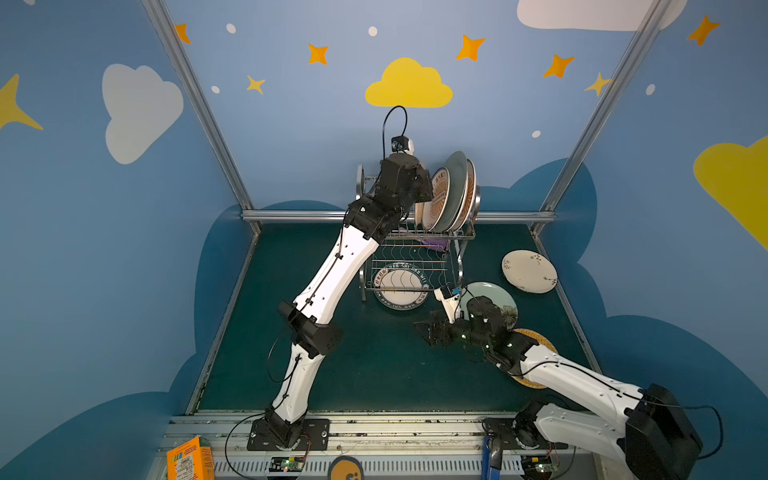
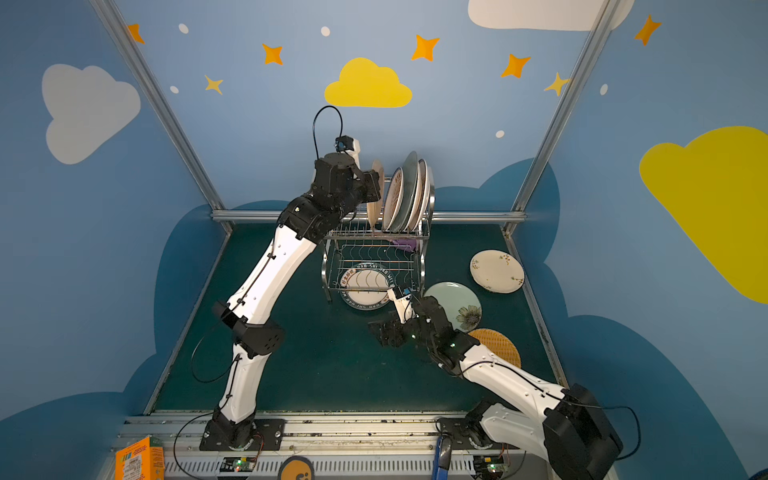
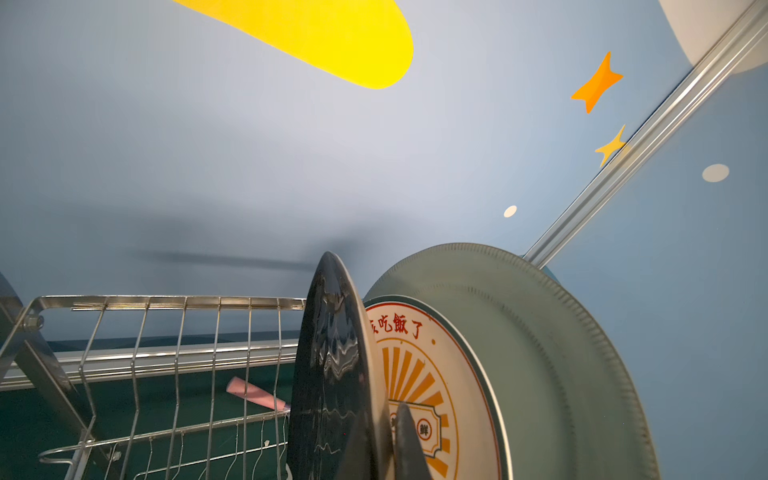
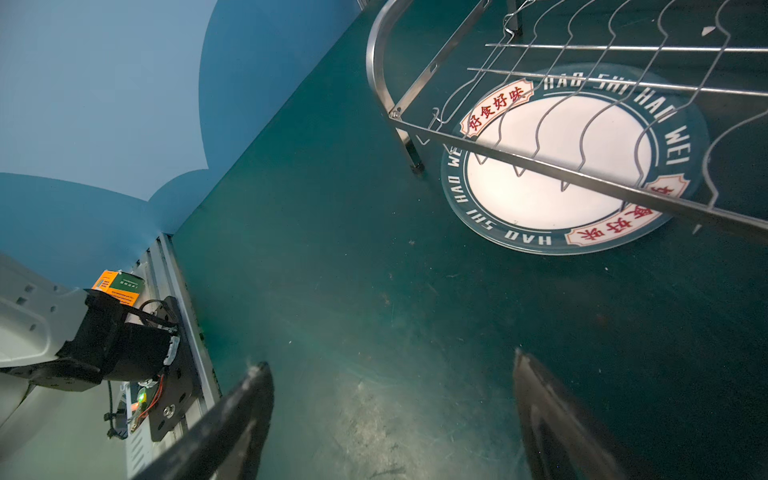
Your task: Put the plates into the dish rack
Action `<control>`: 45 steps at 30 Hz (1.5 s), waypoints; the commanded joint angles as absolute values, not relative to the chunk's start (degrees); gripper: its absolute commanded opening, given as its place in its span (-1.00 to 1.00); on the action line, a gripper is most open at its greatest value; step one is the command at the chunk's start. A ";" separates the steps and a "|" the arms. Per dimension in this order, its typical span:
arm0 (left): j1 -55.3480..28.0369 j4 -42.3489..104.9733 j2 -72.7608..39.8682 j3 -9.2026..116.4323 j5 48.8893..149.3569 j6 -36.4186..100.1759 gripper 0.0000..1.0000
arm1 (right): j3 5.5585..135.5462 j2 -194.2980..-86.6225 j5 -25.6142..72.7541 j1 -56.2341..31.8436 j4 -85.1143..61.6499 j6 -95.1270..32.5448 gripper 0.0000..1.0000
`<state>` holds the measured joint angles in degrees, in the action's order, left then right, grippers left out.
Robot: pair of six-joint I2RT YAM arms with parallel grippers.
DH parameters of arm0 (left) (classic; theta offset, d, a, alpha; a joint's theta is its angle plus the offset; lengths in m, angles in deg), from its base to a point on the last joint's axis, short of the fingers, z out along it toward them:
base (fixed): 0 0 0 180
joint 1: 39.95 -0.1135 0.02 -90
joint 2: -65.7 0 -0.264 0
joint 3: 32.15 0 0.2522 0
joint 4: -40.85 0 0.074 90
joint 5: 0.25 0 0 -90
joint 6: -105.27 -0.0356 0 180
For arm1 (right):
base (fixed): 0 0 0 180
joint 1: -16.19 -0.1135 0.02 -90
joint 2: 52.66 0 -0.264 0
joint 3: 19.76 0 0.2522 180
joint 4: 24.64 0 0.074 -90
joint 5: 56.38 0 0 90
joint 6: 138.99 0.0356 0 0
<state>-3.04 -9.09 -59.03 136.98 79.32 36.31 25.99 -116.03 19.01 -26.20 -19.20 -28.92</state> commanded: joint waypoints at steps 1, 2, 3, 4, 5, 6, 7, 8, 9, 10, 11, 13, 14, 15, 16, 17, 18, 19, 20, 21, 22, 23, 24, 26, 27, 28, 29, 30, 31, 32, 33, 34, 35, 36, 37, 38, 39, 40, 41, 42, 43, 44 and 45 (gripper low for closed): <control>-2.77 -1.00 -54.39 139.57 77.72 36.89 -0.93 | 28.00 -116.53 18.51 -26.55 -18.41 -29.74 0.77; -2.77 -0.94 -54.37 139.52 77.57 37.01 -0.93 | 28.02 -116.62 18.52 -26.61 -18.34 -29.87 0.77; -2.77 -0.94 -54.54 139.52 77.28 37.29 -0.93 | 28.15 -116.64 18.52 -26.61 -18.26 -29.90 0.77; -2.79 -0.83 -54.62 139.55 77.28 37.33 -0.93 | 28.25 -116.65 18.53 -26.61 -18.19 -29.85 0.77; -2.77 -0.85 -54.69 139.55 77.27 37.69 -0.93 | 28.24 -116.73 18.59 -26.61 -18.15 -29.94 0.77; -2.76 -0.84 -54.66 139.53 77.23 38.12 -0.93 | 28.21 -116.80 18.59 -26.61 -18.14 -29.96 0.77; -2.78 -0.66 -54.79 139.54 77.21 38.06 -0.93 | 28.30 -116.82 18.59 -26.65 -18.09 -29.93 0.77; -2.77 -0.74 -54.80 139.55 76.90 38.11 -0.93 | 28.36 -116.87 18.59 -26.69 -18.07 -29.98 0.77; -2.78 -0.94 -54.79 139.48 76.15 38.75 -0.93 | 28.37 -116.91 18.59 -26.70 -17.98 -30.01 0.77; -2.79 -0.95 -54.75 139.26 76.00 39.15 -0.93 | 28.39 -116.91 18.59 -26.69 -17.84 -29.97 0.77; -2.84 -0.83 -54.84 139.21 76.12 39.18 -0.93 | 28.41 -116.91 18.64 -26.66 -17.83 -29.98 0.77; -2.78 -0.91 -55.04 139.20 76.05 39.44 -0.93 | 28.45 -116.99 18.51 -26.70 -17.71 -30.01 0.77; -2.79 -1.14 -55.12 139.20 76.04 39.64 -0.93 | 28.61 -117.07 18.55 -26.70 -17.66 -30.05 0.77; -2.77 -1.40 -55.19 139.16 75.80 40.15 -0.93 | 28.71 -117.08 18.51 -26.70 -17.51 -30.12 0.77; -2.76 -1.51 -55.16 138.97 75.70 40.55 -0.93 | 28.71 -117.07 18.53 -26.75 -17.53 -30.09 0.77; -2.77 -1.35 -55.16 138.56 75.91 40.99 -0.93 | 28.72 -117.17 18.51 -26.79 -17.49 -30.09 0.77; -2.81 -1.15 -55.21 138.18 76.04 41.19 -0.93 | 28.72 -117.21 18.51 -26.71 -17.54 -30.09 0.77; -2.81 -1.15 -55.32 138.15 75.82 41.44 -0.93 | 28.80 -117.32 18.42 -26.73 -17.46 -30.09 0.77; -2.77 -1.12 -55.41 138.13 75.18 41.61 -0.93 | 28.85 -117.41 18.41 -26.76 -17.41 -30.09 0.77; -2.78 -0.77 -55.34 138.15 74.69 41.18 -0.93 | 28.90 -117.51 18.33 -26.71 -17.47 -30.08 0.77; -2.82 -0.25 -55.16 138.14 74.37 40.59 -0.93 | 29.04 -117.57 18.25 -26.79 -17.31 -30.09 0.77; -2.80 0.23 -54.89 138.15 74.36 40.12 -0.93 | 29.06 -117.59 18.24 -26.84 -17.29 -30.14 0.77; -2.78 0.73 -54.65 138.15 74.83 39.52 -0.93 | 29.09 -117.59 18.24 -26.87 -17.25 -30.09 0.77; -2.66 1.60 -54.14 138.14 75.94 38.40 -0.93 | 29.13 -117.68 18.24 -26.87 -17.27 -30.09 0.77; -2.68 1.77 -54.02 138.14 76.02 38.30 -0.93 | 29.09 -117.70 18.24 -26.86 -17.22 -30.13 0.77; -2.68 1.55 -54.03 138.15 75.95 38.13 -0.93 | 29.17 -117.83 18.24 -26.88 -17.14 -30.19 0.77; -2.67 1.21 -54.06 138.08 76.03 38.36 -0.93 | 29.16 -117.95 18.24 -26.87 -17.21 -30.23 0.77; -2.70 0.91 -54.11 137.87 76.43 38.56 -0.93 | 29.24 -118.11 18.25 -26.95 -17.10 -30.23 0.77; -2.70 0.67 -54.24 137.83 76.72 38.93 -0.93 | 29.41 -118.27 18.16 -26.97 -17.04 -30.21 0.77; -2.68 0.44 -54.39 137.75 76.91 39.09 -0.93 | 29.43 -118.44 18.07 -26.91 -16.96 -30.19 0.77; -2.61 0.25 -54.54 137.77 76.93 39.36 -0.93 | 29.67 -118.57 18.06 -26.96 -16.95 -30.34 0.77; -2.59 -0.03 -54.60 137.69 76.93 39.64 -0.93 | 29.72 -118.65 18.13 -27.04 -16.76 -30.35 0.77; -2.66 -0.10 -54.66 137.41 77.06 39.98 -0.93 | 29.72 -118.67 18.15 -27.04 -16.69 -30.36 0.77; -2.59 0.00 -54.67 137.19 77.18 40.01 -0.93 | 29.77 -118.58 18.20 -26.97 -16.66 -30.36 0.77; -2.60 -0.03 -54.68 136.90 77.11 40.27 -0.93 | 29.77 -118.58 18.23 -26.98 -16.63 -30.40 0.77; -2.59 0.10 -54.71 136.49 77.04 40.49 -0.93 | 29.77 -118.50 18.24 -27.05 -16.60 -30.45 0.77; -2.64 0.12 -54.71 136.18 77.10 40.50 -0.93 | 29.73 -118.49 18.25 -27.10 -16.61 -30.46 0.77; -2.64 0.10 -54.69 136.04 77.04 40.54 -0.93 | 29.77 -118.53 18.24 -27.03 -16.55 -30.54 0.77; -2.59 -0.30 -54.70 135.85 77.01 40.94 -0.93 | 29.85 -118.57 18.24 -27.11 -16.49 -30.53 0.77; -2.70 -0.57 -54.71 135.63 77.16 41.19 -0.93 | 29.86 -118.58 18.18 -27.13 -16.46 -30.56 0.77; -2.64 -0.85 -54.69 135.28 77.42 41.34 -0.93 | 29.81 -118.57 18.07 -27.23 -16.50 -30.58 0.77; -2.64 -0.96 -54.60 134.68 77.34 41.43 -0.93 | 29.91 -118.57 18.15 -27.23 -16.39 -30.56 0.77; -2.60 -1.05 -54.39 134.26 77.13 41.54 -0.93 | 29.86 -118.58 18.15 -27.19 -16.34 -30.62 0.77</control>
